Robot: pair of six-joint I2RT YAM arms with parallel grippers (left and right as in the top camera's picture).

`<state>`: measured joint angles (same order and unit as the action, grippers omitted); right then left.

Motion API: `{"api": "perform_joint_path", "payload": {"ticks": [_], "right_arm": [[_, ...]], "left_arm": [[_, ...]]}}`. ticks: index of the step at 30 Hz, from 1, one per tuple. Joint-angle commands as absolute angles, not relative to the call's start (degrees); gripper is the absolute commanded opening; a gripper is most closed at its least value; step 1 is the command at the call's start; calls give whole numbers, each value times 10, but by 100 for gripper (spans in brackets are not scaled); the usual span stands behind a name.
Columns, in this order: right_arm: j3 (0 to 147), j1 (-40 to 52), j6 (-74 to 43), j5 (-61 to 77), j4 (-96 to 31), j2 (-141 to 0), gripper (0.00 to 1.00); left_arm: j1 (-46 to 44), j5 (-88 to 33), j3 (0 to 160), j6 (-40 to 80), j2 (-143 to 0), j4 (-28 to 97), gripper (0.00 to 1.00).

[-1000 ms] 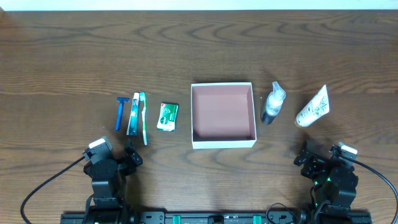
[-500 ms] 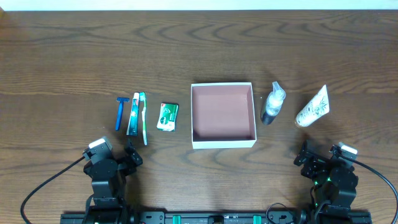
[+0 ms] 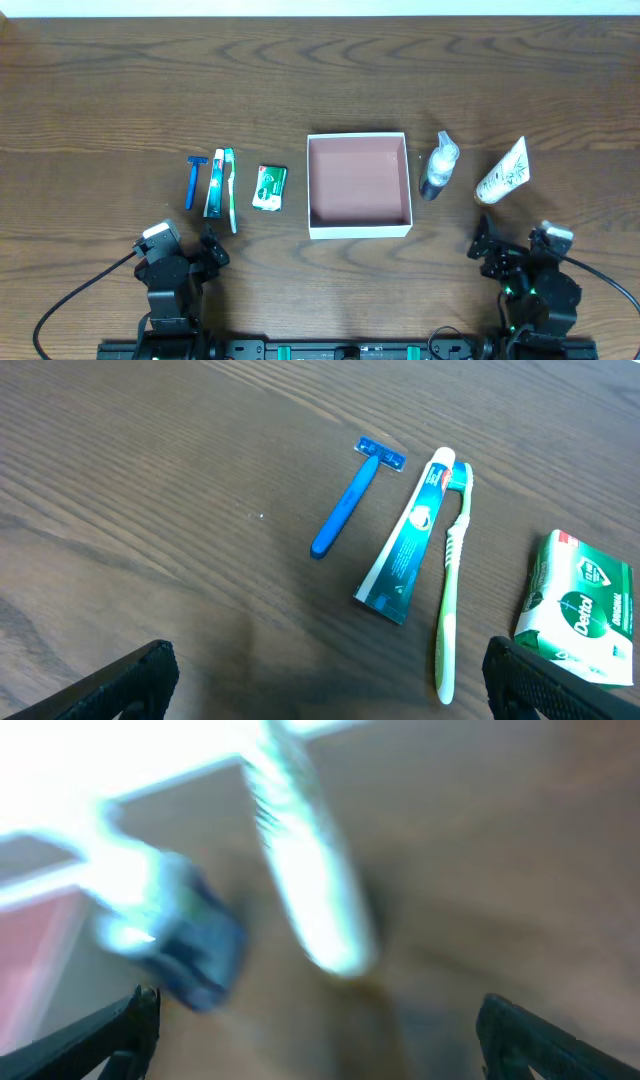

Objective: Pack container

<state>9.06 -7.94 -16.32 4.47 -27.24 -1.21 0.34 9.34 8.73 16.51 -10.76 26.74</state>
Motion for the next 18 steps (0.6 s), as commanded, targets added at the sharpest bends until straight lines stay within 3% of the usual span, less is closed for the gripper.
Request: {"api": "perform_joint_path", "payload": {"ticks": [1, 5, 10, 18], "right_arm": [[114, -82, -191, 159, -239, -13, 99], [182, -82, -189, 183, -234, -67, 99], [341, -82, -157, 189, -293, -233, 99], [721, -82, -27, 187, -576, -555, 99]], "left_arm": [[7, 94, 77, 166, -103, 269, 98], [7, 94, 77, 166, -103, 269, 98], [7, 94, 77, 166, -103, 269, 98], [7, 94, 77, 166, -103, 269, 98]]}}
